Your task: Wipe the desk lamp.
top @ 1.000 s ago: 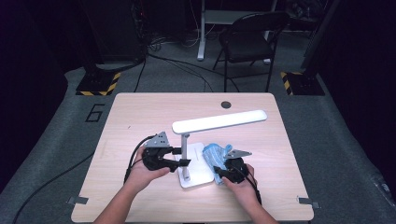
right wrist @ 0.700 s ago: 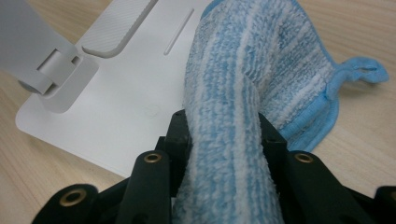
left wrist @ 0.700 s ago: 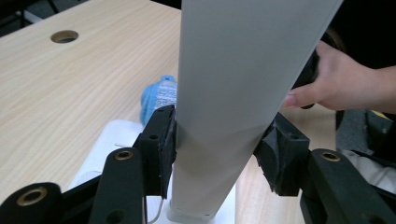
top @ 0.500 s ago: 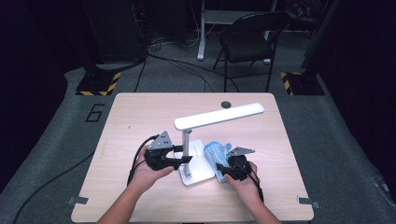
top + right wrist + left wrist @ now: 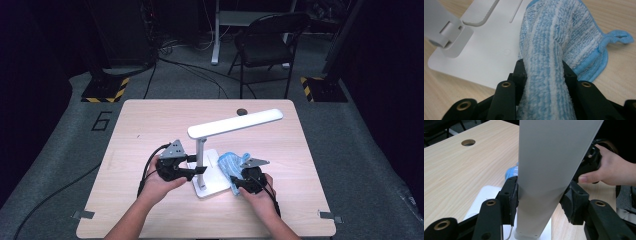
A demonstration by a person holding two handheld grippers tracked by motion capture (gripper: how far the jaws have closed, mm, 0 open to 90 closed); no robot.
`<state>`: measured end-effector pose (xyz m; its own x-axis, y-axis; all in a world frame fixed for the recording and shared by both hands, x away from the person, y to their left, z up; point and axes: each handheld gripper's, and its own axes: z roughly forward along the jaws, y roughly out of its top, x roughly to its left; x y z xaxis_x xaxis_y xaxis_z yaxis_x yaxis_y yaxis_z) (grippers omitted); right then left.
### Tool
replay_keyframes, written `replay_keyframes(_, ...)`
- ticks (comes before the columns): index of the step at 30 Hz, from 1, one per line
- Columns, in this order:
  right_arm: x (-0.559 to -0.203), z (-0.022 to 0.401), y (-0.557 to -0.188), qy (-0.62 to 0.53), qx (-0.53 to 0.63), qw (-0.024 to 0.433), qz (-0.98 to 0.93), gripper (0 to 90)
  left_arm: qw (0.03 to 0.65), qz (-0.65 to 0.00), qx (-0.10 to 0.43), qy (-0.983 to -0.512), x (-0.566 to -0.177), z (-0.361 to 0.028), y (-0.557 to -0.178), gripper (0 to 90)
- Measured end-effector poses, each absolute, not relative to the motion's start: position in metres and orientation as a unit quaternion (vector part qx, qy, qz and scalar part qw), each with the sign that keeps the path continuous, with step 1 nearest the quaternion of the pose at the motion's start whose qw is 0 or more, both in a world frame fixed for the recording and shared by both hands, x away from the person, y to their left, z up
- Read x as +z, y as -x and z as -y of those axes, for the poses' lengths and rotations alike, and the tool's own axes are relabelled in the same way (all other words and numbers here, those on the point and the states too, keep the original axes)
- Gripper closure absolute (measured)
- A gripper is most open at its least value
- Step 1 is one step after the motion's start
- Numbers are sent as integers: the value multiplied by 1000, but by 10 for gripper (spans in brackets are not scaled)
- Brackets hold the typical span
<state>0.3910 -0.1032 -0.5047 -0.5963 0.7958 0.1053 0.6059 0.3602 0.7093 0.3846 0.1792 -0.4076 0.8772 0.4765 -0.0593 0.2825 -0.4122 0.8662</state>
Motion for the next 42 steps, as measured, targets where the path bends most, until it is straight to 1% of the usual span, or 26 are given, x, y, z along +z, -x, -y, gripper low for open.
replay_keyframes(5,-503,96,-398,-424,364,135,-818,654,490,-223,93,-837,-407,-181,-382,513)
replay_keyframes(11,-502,88,-408,-433,365,130,-814,655,494,-216,81,-838,-408,-183,-377,513)
replay_keyframes(24,-505,67,-444,-427,372,141,-812,654,497,-210,72,-839,-409,-185,-375,511)
replay_keyframes(30,-503,61,-460,-431,371,132,-812,647,497,-212,75,-838,-409,-184,-375,512)
replay_keyframes(32,-504,60,-465,-431,372,138,-810,643,497,-211,73,-838,-409,-185,-375,512)
replay_keyframes(35,-505,59,-466,-427,376,135,-811,641,499,-214,75,-836,-409,-184,-374,512)
replay_keyframes(40,-504,60,-456,-426,376,124,-814,651,496,-216,82,-837,-409,-182,-374,513)
replay_keyframes(42,-504,61,-451,-418,374,127,-818,651,495,-216,83,-837,-409,-182,-373,514)
